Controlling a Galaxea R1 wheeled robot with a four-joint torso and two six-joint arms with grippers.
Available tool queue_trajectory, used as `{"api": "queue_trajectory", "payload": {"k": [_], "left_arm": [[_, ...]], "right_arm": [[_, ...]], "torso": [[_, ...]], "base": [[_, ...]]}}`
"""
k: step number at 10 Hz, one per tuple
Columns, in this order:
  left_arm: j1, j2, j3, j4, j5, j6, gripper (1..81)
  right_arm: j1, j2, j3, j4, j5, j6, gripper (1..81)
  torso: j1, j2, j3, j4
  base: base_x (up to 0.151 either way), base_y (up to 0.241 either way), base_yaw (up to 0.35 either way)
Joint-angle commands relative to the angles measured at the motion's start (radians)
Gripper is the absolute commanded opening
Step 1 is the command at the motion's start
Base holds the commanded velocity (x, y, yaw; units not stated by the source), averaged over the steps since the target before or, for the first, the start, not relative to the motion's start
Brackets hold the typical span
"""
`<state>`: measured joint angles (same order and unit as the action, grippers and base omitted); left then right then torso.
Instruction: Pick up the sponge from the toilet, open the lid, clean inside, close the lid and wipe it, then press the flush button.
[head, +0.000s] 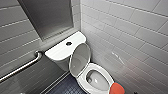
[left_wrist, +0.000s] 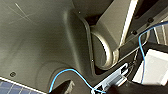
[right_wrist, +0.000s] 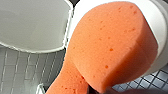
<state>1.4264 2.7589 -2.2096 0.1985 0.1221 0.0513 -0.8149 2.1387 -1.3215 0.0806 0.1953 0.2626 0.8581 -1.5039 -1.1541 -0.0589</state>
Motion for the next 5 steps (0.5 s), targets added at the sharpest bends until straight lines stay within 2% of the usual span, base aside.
{"api": "queue_trajectory", "payload": {"k": [1, 3, 4, 5], "left_arm": [[0.015, -0.007, 0.016, -0.019, 0.082, 0.002, 81.1], [0.015, -0.007, 0.016, -0.019, 0.082, 0.002, 81.1], [0.015, -0.005, 0.016, -0.021, 0.082, 0.002, 81.1], [0.015, -0.007, 0.014, -0.024, 0.082, 0.002, 81.1]], "right_arm": [[0.16, 0.032, -0.047, 0.047, -0.165, 0.007, 1.0], [0.217, 0.075, -0.08, 0.065, -0.197, 0.007, 1.0], [0.245, 0.092, -0.097, 0.07, -0.218, 0.007, 1.0], [0.278, 0.106, -0.11, 0.083, -0.235, 0.007, 1.0]], "torso": [[0.064, -0.1, 0.0, 0.0], [0.106, -0.167, 0.0, 0.0], [0.129, -0.203, -0.045, 0.0], [0.086, -0.139, -0.083, 0.0]], "base": [[0.0, 0.0, 0.0], [0.0, 0.0, 0.0], [0.0, 0.0, 0.0], [0.0, 0.0, 0.0]]}}
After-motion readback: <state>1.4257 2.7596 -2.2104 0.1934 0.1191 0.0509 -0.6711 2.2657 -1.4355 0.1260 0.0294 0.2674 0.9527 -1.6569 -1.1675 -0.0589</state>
